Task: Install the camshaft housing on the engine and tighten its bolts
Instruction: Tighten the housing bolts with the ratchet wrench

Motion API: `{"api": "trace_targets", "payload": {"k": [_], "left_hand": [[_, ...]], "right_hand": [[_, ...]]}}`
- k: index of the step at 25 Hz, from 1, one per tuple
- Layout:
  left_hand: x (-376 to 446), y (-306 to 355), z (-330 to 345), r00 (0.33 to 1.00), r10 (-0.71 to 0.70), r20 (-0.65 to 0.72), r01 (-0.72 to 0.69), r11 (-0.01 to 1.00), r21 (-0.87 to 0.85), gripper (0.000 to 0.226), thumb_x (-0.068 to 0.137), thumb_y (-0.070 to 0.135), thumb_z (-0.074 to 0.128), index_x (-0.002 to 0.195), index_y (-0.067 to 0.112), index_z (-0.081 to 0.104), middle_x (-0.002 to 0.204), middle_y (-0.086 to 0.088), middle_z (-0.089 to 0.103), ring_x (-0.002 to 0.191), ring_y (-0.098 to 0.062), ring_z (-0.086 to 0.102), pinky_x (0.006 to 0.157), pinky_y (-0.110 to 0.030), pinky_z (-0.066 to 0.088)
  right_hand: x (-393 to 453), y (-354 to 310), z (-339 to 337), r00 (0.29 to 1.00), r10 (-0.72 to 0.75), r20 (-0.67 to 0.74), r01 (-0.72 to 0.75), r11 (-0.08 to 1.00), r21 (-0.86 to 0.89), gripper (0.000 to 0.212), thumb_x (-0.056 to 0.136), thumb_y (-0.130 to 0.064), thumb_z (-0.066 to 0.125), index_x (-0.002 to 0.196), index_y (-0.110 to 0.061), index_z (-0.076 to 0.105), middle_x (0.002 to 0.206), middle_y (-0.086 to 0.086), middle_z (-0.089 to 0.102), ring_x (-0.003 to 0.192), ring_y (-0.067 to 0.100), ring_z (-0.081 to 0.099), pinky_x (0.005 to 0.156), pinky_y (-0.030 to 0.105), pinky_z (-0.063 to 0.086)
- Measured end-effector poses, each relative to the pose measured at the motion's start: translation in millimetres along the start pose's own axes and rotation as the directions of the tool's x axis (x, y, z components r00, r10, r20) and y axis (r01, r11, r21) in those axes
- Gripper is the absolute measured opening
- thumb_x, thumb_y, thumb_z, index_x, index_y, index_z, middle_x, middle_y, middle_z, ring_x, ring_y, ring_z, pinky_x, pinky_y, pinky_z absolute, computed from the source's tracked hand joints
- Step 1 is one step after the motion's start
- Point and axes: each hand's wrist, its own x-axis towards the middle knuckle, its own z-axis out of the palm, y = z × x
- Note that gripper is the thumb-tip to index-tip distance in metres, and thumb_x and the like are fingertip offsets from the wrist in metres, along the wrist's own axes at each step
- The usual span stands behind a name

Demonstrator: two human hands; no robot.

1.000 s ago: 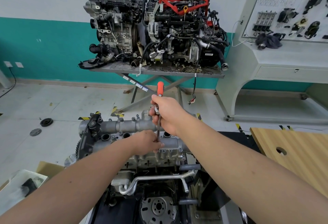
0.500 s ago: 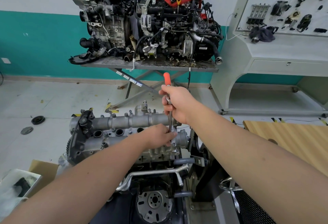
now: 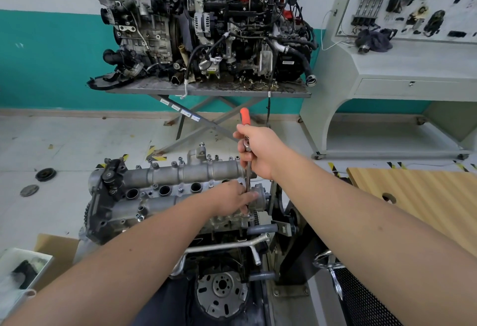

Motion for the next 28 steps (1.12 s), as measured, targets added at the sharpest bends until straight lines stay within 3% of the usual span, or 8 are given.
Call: {"api": "trace_targets", "payload": {"k": [4, 14, 20, 23, 24, 26, 27, 28], "left_hand": [[1.4, -2.3, -2.6, 0.999, -0.032, -0.002, 0.032, 0.997, -0.069, 0.056, 0.093, 0.07, 0.042, 0.093, 0.018, 0.064, 0.085, -0.004, 0.075, 0.065, -0.03, 0.073, 0.055, -0.051, 0.061], [2.3, -2.0, -2.7, 1.0, -0.02, 0.009, 0.02, 1.0, 0.007, 0.05, 0.099, 0.056, 0.044, 0.085, 0.014, 0.066, 0.081, -0.011, 0.072, 0.068, -0.032, 0.073, 0.058, -0.05, 0.062], [3.9, -0.4, -2.8, 0.999, 0.011, 0.052, -0.014, 0.999, 0.052, 0.04, 0.101, 0.049, 0.046, 0.092, 0.016, 0.065, 0.087, -0.01, 0.071, 0.073, -0.033, 0.073, 0.059, -0.047, 0.062], [6.2, -1.3, -4.6, 0.997, -0.003, 0.081, -0.001, 0.999, 0.044, 0.038, 0.1, 0.051, 0.046, 0.091, 0.019, 0.063, 0.086, -0.01, 0.071, 0.073, -0.032, 0.073, 0.06, -0.045, 0.063], [6.9, -1.4, -4.8, 0.996, -0.009, 0.088, 0.005, 0.999, 0.042, 0.037, 0.099, 0.052, 0.046, 0.091, 0.02, 0.062, 0.086, -0.009, 0.071, 0.072, -0.031, 0.073, 0.06, -0.044, 0.063], [7.2, -2.0, -6.3, 0.996, -0.019, 0.085, 0.015, 0.999, 0.04, 0.038, 0.098, 0.053, 0.047, 0.089, 0.02, 0.063, 0.085, -0.008, 0.072, 0.069, -0.029, 0.073, 0.058, -0.043, 0.063], [8.1, -2.4, -6.3, 0.996, -0.02, 0.087, 0.016, 0.999, 0.044, 0.037, 0.098, 0.051, 0.047, 0.088, 0.019, 0.064, 0.084, -0.008, 0.072, 0.068, -0.029, 0.073, 0.058, -0.043, 0.063], [9.2, -4.1, -6.7, 0.996, -0.016, 0.093, 0.012, 0.999, 0.043, 0.033, 0.098, 0.045, 0.048, 0.088, 0.019, 0.065, 0.085, -0.009, 0.071, 0.069, -0.029, 0.073, 0.06, -0.044, 0.063]], "right_hand": [[0.4, -2.1, 1.5, 1.0, -0.007, 0.007, 0.007, 1.0, -0.006, 0.026, 0.105, -0.034, 0.046, 0.09, -0.014, 0.054, 0.046, -0.006, 0.049, 0.037, 0.009, 0.029, 0.055, 0.03, 0.03], [-1.8, 3.5, 8.3, 0.999, -0.045, -0.02, 0.045, 0.999, 0.01, 0.017, 0.103, -0.024, 0.047, 0.091, -0.013, 0.045, 0.047, -0.003, 0.051, 0.037, 0.011, 0.03, 0.053, 0.029, 0.029], [-14.2, 20.7, 7.5, 0.992, -0.024, -0.12, 0.071, 0.912, 0.404, 0.02, 0.096, -0.018, 0.063, 0.079, -0.017, 0.054, 0.063, -0.004, 0.056, 0.053, 0.009, 0.048, 0.057, 0.024, 0.036], [-19.5, 25.0, -2.3, 0.974, -0.098, -0.204, 0.194, 0.828, 0.527, 0.024, 0.099, -0.023, 0.061, 0.076, -0.019, 0.054, 0.074, -0.002, 0.058, 0.066, 0.012, 0.051, 0.064, 0.028, 0.039], [-22.2, 30.6, -3.9, 0.959, -0.177, -0.22, 0.261, 0.854, 0.451, 0.019, 0.1, -0.031, 0.058, 0.083, -0.022, 0.061, 0.082, -0.002, 0.064, 0.074, 0.012, 0.056, 0.068, 0.026, 0.044], [-29.8, 48.7, -3.1, 0.891, -0.409, -0.198, 0.427, 0.902, 0.056, 0.023, 0.099, -0.05, 0.051, 0.113, -0.04, 0.067, 0.116, -0.01, 0.066, 0.102, 0.002, 0.061, 0.084, 0.022, 0.05], [-31.7, 58.6, -4.7, 0.797, -0.583, -0.154, 0.555, 0.809, -0.194, 0.03, 0.1, -0.049, 0.05, 0.125, -0.041, 0.064, 0.131, -0.011, 0.06, 0.114, -0.001, 0.056, 0.091, 0.022, 0.049], [-28.5, 65.8, -8.7, 0.632, -0.77, -0.091, 0.68, 0.607, -0.41, 0.033, 0.1, -0.039, 0.054, 0.131, -0.031, 0.064, 0.139, -0.004, 0.055, 0.123, 0.005, 0.053, 0.098, 0.025, 0.047]]}}
